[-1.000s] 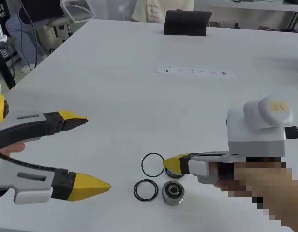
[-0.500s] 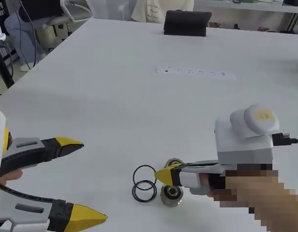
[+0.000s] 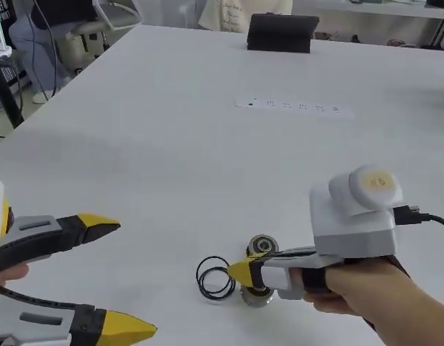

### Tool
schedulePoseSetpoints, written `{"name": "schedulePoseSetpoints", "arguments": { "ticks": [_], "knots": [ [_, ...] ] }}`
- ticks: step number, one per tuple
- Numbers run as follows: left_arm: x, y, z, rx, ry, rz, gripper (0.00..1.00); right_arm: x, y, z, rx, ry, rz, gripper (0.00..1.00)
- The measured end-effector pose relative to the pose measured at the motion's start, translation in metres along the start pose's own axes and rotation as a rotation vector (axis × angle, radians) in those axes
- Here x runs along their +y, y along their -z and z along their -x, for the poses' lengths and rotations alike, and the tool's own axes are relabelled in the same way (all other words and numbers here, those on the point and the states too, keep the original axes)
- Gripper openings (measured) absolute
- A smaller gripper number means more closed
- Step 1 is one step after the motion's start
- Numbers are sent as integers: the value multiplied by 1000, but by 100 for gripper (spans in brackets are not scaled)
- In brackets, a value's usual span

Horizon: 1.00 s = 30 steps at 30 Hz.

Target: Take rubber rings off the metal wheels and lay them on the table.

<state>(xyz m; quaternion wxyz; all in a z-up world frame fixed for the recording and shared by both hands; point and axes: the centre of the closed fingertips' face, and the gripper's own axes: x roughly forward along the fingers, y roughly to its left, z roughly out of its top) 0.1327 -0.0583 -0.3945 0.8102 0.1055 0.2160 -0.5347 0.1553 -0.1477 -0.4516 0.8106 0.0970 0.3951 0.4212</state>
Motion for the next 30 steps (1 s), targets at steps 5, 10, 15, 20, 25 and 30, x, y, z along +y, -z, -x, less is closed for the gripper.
{"name": "schedulePoseSetpoints", "arguments": {
  "ticks": [5,10,15,20,25,30],
  "knots": [
    [0,1,1,0,-2,4,79,-2,1,-1,2,13,0,0],
    [0,2,1,-1,-5,8,79,-5,4,-3,19,33,-2,0],
    [0,2,1,-3,-8,11,79,-7,6,-3,27,45,-4,0],
    [1,4,1,-1,-9,13,78,-8,10,-6,48,50,12,0],
    [1,4,1,-3,-11,17,78,-10,8,-6,40,63,18,0],
    [1,5,2,1,-13,20,78,-11,7,-6,39,65,13,0]
  ]
}}
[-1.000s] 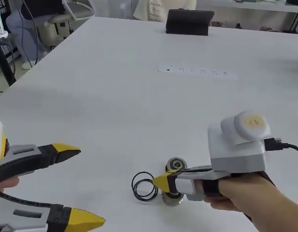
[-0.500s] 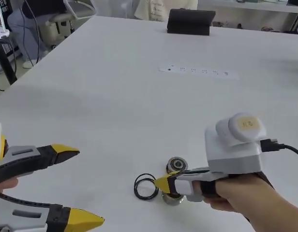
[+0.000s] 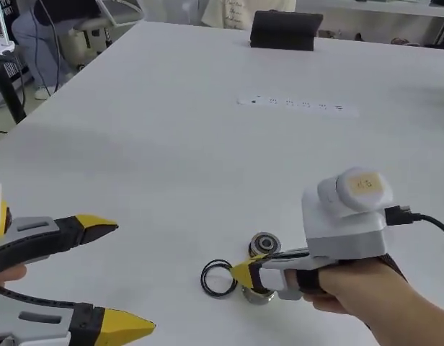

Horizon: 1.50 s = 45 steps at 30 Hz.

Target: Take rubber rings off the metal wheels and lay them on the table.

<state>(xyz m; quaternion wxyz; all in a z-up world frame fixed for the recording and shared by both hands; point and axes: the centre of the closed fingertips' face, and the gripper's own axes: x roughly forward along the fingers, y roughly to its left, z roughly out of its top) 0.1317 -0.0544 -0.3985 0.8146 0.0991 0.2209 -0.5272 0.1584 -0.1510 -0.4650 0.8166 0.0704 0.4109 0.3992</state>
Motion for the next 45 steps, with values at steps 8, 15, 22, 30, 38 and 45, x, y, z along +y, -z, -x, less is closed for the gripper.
{"name": "schedulePoseSetpoints", "arguments": {
  "ticks": [8,15,22,30,38,45],
  "knots": [
    [0,-1,0,-1,-1,0,78,5,-4,2,-16,-21,-18,0],
    [2,-1,0,-2,-4,0,78,1,-5,2,-20,-8,-25,0],
    [2,0,0,-1,-5,1,78,0,-4,-2,-9,5,-1,1],
    [3,0,1,-2,-7,1,78,-5,-6,-1,-12,35,48,8],
    [2,0,1,3,-3,-1,78,-14,-15,9,-51,54,31,8],
    [3,-2,1,1,-3,-9,78,-23,-22,17,-79,74,32,8]
  ]
}}
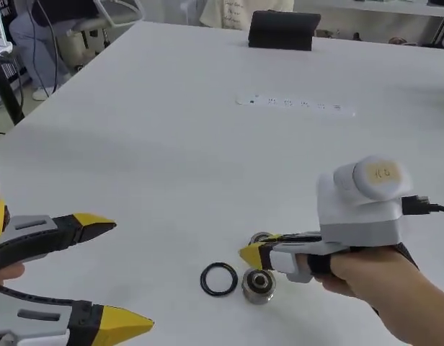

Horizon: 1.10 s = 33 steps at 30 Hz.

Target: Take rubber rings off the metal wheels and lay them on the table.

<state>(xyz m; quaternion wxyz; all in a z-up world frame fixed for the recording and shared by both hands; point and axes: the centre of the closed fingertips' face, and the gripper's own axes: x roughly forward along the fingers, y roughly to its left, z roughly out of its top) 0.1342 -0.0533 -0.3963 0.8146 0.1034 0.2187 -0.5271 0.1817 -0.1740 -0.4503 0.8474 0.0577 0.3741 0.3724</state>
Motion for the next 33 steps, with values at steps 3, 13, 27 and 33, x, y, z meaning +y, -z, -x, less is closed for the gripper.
{"name": "schedulePoseSetpoints", "arguments": {
  "ticks": [3,13,27,33],
  "knots": [
    [1,-2,0,3,1,-9,78,-3,-3,3,-13,7,2,8],
    [7,-18,-1,-10,2,-48,77,-19,-15,19,-69,37,-10,9],
    [17,-62,-10,-42,27,-160,76,-44,-18,32,-102,85,-23,12],
    [17,-76,-16,-43,43,-206,76,-49,-17,34,-102,95,-23,12]
  ]
}}
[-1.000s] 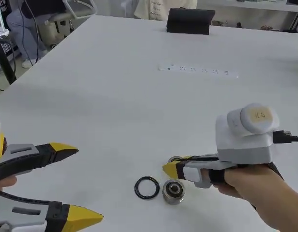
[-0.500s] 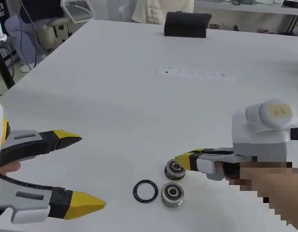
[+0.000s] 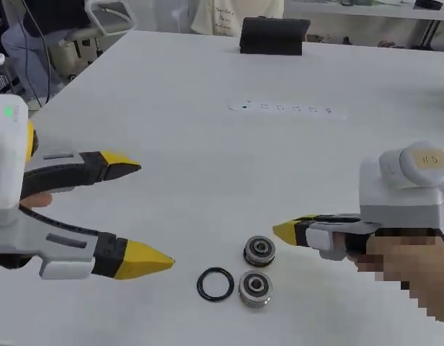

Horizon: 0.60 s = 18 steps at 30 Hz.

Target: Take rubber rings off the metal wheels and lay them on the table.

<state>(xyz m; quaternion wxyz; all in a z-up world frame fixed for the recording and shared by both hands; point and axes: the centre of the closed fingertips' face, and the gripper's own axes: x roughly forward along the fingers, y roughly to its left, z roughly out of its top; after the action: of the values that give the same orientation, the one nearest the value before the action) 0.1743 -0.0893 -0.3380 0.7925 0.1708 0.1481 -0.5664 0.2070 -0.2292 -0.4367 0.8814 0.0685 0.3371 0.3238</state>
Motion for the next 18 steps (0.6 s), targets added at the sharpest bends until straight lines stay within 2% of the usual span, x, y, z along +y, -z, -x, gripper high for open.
{"name": "schedulePoseSetpoints", "arguments": {
  "ticks": [3,9,18],
  "knots": [
    [2,-8,-4,-8,9,-18,76,-1,1,0,6,0,6,13],
    [3,-22,-16,-15,40,-60,75,-2,11,-2,55,-4,44,16],
    [1,-42,-46,-23,103,-123,73,0,21,-5,102,-19,84,18]
  ]
}}
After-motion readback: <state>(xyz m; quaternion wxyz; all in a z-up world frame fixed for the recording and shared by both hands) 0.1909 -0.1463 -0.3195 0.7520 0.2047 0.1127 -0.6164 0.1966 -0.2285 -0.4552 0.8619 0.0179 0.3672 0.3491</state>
